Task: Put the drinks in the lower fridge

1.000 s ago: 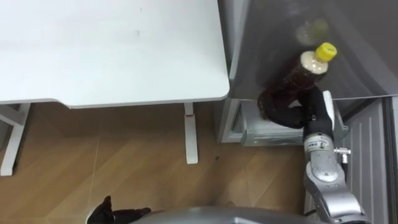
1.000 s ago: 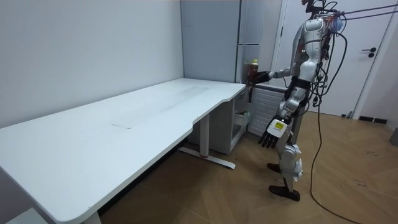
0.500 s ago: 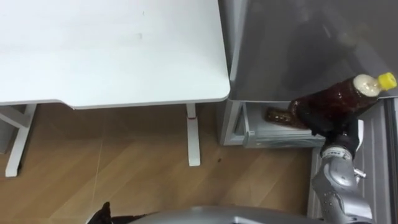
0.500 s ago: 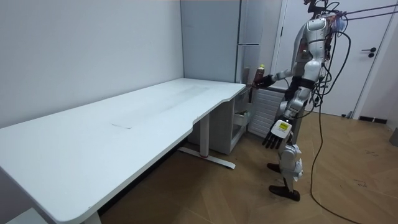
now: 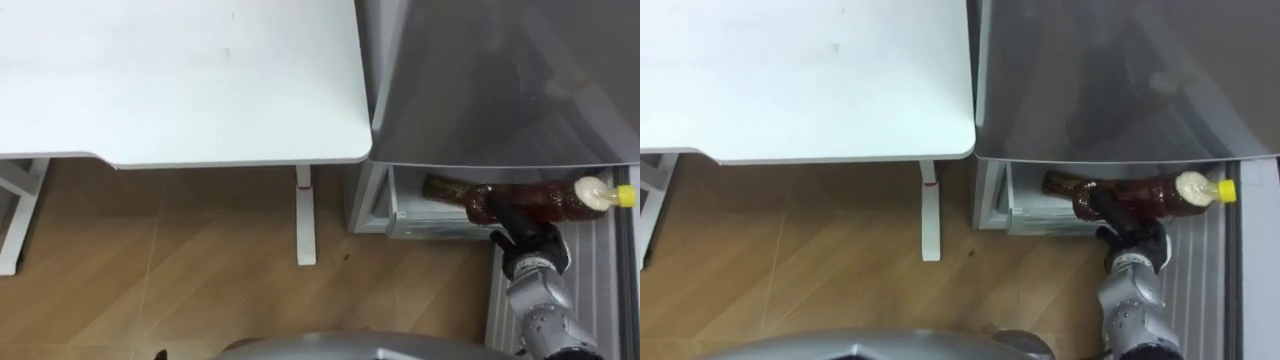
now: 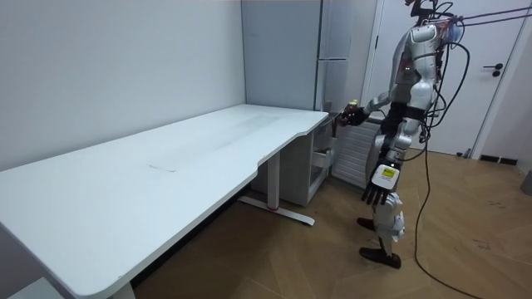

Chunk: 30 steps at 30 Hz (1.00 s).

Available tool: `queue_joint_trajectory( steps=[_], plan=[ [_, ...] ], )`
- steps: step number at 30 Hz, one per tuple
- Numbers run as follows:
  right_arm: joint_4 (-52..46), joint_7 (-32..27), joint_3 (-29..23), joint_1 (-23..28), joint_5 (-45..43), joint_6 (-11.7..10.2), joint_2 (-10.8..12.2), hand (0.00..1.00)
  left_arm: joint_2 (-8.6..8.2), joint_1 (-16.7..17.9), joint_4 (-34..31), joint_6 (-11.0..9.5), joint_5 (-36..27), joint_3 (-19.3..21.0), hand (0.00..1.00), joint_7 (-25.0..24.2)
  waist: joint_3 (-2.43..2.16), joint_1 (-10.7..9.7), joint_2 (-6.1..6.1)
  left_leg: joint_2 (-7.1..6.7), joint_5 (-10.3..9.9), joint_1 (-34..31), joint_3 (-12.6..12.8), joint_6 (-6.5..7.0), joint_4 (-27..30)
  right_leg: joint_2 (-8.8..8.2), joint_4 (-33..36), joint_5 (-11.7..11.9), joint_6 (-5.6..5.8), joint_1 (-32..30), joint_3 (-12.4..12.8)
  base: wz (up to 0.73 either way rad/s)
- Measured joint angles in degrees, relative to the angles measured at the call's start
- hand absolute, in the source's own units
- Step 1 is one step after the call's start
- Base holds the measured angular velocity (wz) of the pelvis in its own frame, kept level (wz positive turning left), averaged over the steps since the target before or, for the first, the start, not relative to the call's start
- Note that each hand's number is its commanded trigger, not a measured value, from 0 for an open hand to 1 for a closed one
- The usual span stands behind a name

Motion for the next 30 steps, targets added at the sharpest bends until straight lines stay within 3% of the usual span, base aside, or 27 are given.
queue_joint_trajectory(
  steps=[6,8,10,11,14,18,21,23,27,30],
  plan=[
    [10.42,2.21,-3.35,-11.64,9.34,0.86,-0.81,1.0,0.22,-3.88,-0.06,1.59,3.74,1.04,0.0,-0.97,-0.31,-0.04,0.92,-0.63,0.21,-8.01,-1.51,0.1,3.93,-1.33,3.27,-0.08,-0.5,-7.0,-1.79,0.12],
    [17.43,3.51,-3.55,-17.65,13.51,0.89,-1.25,1.0,0.24,-6.31,-0.06,1.57,4.21,1.01,0.0,-1.09,0.08,0.11,0.69,-0.68,0.76,-10.86,-1.53,0.05,4.64,-1.58,3.94,0.29,-0.79,-9.79,-2.01,0.06],
    [22.17,5.05,-3.5,-21.73,16.05,0.9,-1.25,1.0,0.31,-8.79,0.23,1.67,3.66,0.28,0.0,-1.24,0.2,0.3,0.7,-0.69,0.92,-13.34,-1.55,-0.01,5.64,-1.63,4.63,0.6,-1.05,-12.27,-1.95,0.01],
    [24.58,6.14,-3.43,-24.12,18.79,0.85,-1.3,1.0,0.43,-10.11,0.94,1.68,3.07,-0.85,0.0,-1.25,0.34,1.36,0.74,-0.77,1.12,-15.05,-1.45,-0.06,5.99,-1.83,5.36,0.82,-1.28,-14.22,-1.91,-0.09],
    [28.08,8.11,-3.39,-26.93,23.68,1.02,-1.42,1.0,1.0,-13.97,1.53,1.91,3.06,-3.79,0.0,-0.83,0.63,2.87,0.42,-0.89,2.12,-18.62,-1.32,-0.23,6.02,-2.21,6.2,1.38,-1.81,-18.18,-2.08,-0.02],
    [29.85,10.34,-3.48,-28.9,26.96,2.24,-1.69,1.0,0.93,-16.23,1.49,2.32,0.83,-4.21,0.0,-0.65,0.93,4.06,0.01,-1.33,2.53,-23.47,-1.11,-0.33,7.53,-2.9,9.12,1.27,-2.16,-23.82,-1.52,0.0],
    [29.86,11.08,-3.49,-30.93,28.99,2.69,-2.12,1.0,1.66,-18.0,1.67,2.4,-2.22,-4.5,0.0,-0.24,1.84,4.72,-1.39,-2.22,2.55,-29.65,-1.22,-0.32,10.71,-4.87,13.65,0.06,-2.66,-30.4,-1.63,0.14],
    [29.85,11.12,-3.76,-32.14,28.85,3.67,-2.9,1.0,1.79,-18.45,1.61,2.54,-2.97,-4.59,0.0,0.56,2.15,4.8,-1.9,-2.69,2.54,-32.68,-1.26,-0.32,12.71,-5.65,15.92,-0.23,-2.77,-33.44,-1.62,0.17],
    [29.83,11.16,-4.1,-35.02,28.84,4.52,-5.04,1.0,1.79,-19.33,1.34,2.92,-2.97,-4.82,0.0,1.1,2.28,4.82,-2.07,-2.94,2.33,-39.62,-0.17,-0.03,17.83,-6.58,19.3,-0.58,-2.9,-39.14,-1.71,0.18],
    [29.79,12.07,-4.02,-36.82,28.97,4.71,-6.79,1.0,1.96,-19.89,0.17,2.95,-3.02,-6.0,0.0,2.27,2.35,5.05,-2.1,-2.67,0.81,-45.8,-0.34,0.4,23.62,-6.69,23.17,-1.61,-3.04,-44.24,-1.76,0.16]
  ],
)
